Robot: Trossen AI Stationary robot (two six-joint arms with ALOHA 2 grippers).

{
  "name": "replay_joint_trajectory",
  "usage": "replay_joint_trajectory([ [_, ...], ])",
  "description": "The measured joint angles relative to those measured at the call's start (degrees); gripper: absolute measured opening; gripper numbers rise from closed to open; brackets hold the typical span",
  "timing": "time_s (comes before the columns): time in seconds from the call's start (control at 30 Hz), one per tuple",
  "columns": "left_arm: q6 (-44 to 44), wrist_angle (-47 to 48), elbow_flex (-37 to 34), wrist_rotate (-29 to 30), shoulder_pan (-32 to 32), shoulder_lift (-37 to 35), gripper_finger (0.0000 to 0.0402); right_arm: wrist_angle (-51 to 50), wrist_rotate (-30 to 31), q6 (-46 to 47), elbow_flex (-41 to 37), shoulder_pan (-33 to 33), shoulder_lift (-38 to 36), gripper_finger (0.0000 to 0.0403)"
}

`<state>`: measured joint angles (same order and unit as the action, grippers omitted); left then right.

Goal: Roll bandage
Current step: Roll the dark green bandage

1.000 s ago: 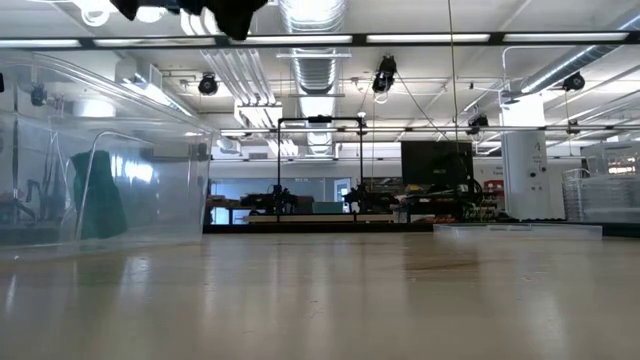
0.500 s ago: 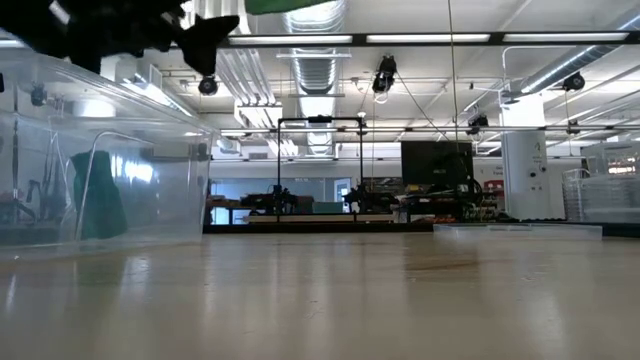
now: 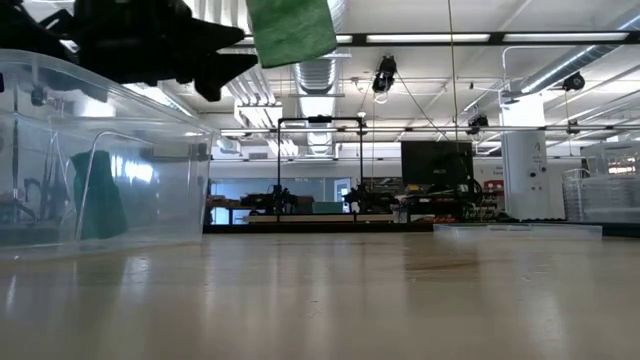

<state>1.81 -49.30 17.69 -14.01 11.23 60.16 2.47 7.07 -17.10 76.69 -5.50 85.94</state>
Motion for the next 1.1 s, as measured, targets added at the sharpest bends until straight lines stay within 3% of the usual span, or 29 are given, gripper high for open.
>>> replay_joint_trajectory([
  [0.23,-2.22,0.26,5.86,-0.58,1.04,4.25,0.0291,-0.56,-0.04,0.72,-0.02,0.0,0.39,0.0008],
  [0.33,-1.98,1.0,7.99,-0.7,1.04,5.81,0.0281,-1.03,-0.02,1.09,-0.01,0.0,0.39,0.0008],
  [0.47,0.74,1.34,10.33,-2.14,1.04,8.16,0.0209,-0.96,0.0,0.77,0.0,0.02,0.39,0.0008],
  [0.67,5.23,1.3,13.67,-8.17,0.97,10.59,0.0021,-2.04,0.01,1.13,0.0,0.02,0.39,0.0008],
  [1.1,5.05,4.03,13.18,-6.08,4.71,4.75,0.0001,-5.04,-0.16,2.41,0.02,-2.4,-0.42,0.0008],
])
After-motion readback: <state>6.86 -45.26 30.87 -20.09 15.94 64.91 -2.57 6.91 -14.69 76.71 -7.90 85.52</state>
